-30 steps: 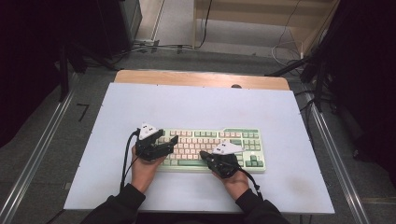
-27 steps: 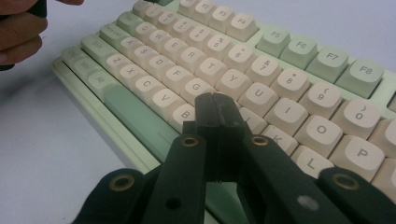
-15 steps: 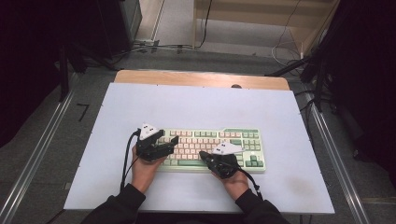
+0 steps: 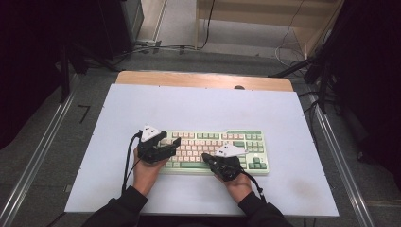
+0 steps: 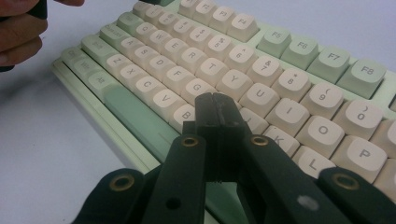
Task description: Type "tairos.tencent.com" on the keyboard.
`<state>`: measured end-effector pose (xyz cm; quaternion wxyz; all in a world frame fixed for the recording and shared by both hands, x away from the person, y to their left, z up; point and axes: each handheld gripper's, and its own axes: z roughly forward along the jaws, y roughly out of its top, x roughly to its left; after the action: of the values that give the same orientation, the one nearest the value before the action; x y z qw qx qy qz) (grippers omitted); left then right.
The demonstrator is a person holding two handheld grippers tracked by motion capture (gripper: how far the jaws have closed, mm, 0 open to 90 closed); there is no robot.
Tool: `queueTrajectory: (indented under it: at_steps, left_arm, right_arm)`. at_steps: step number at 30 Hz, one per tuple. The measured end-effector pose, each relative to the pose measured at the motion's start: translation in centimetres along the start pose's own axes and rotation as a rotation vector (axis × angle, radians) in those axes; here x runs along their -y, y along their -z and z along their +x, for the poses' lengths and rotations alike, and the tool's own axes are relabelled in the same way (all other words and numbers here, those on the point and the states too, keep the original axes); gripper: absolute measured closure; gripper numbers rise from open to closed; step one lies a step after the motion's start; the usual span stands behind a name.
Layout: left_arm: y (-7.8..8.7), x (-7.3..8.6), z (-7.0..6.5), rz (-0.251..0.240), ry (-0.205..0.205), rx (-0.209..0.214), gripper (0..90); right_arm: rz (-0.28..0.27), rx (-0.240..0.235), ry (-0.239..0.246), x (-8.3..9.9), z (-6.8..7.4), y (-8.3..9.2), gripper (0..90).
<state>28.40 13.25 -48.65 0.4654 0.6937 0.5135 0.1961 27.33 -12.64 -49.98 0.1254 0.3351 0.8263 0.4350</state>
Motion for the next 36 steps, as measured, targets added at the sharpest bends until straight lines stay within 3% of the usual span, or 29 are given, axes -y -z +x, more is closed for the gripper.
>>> queueTrajectory:
  at_steps: [7,9,12,16,21,23,31,34,35,36]
  left_arm:
    - [0.0,0.0,0.0,0.002,0.0,0.0,32.4]
    - [0.1,0.0,0.0,0.002,-0.003,0.002,32.4]
    - [0.2,0.0,0.0,-0.005,0.003,0.004,32.4]
    - [0.1,0.0,0.0,0.0,-0.004,0.005,32.5]
    - [0.3,-0.1,-0.1,-0.005,-0.001,0.003,32.5]
    - [0.3,-0.1,-0.2,-0.008,-0.002,0.003,32.5]
    - [0.5,-0.1,-0.3,-0.012,-0.007,0.021,39.2]
    - [0.6,-0.1,-0.4,-0.019,-0.012,0.043,49.1]
    - [0.7,0.0,-0.5,-0.022,-0.015,0.063,56.8]
    - [0.8,0.0,-0.5,-0.021,-0.018,0.112,69.6]
  right_arm:
    - [0.007,-0.001,0.003,0.2,-0.1,-0.3,87.3]
    - [0.018,-0.004,-0.015,0.0,-0.2,-0.1,87.3]
    - [-0.046,-0.004,-0.029,-0.4,-0.4,1.0,87.0]
    - [-0.108,0.004,-0.062,-0.9,-1.4,2.4,75.4]
    - [-0.13,0.048,-0.144,-1.0,-3.5,3.3,41.4]
    - [-0.13,0.053,-0.174,-0.9,-4.1,3.6,31.8]
    - [-0.137,0.087,-0.202,-0.8,-5.1,3.9,26.7]
    - [-0.128,0.088,-0.201,-0.7,-5.0,3.8,26.7]
    - [-0.128,0.09,-0.198,-0.7,-5.1,3.7,26.7]
    - [-0.125,0.091,-0.199,-0.7,-5.1,3.7,26.7]
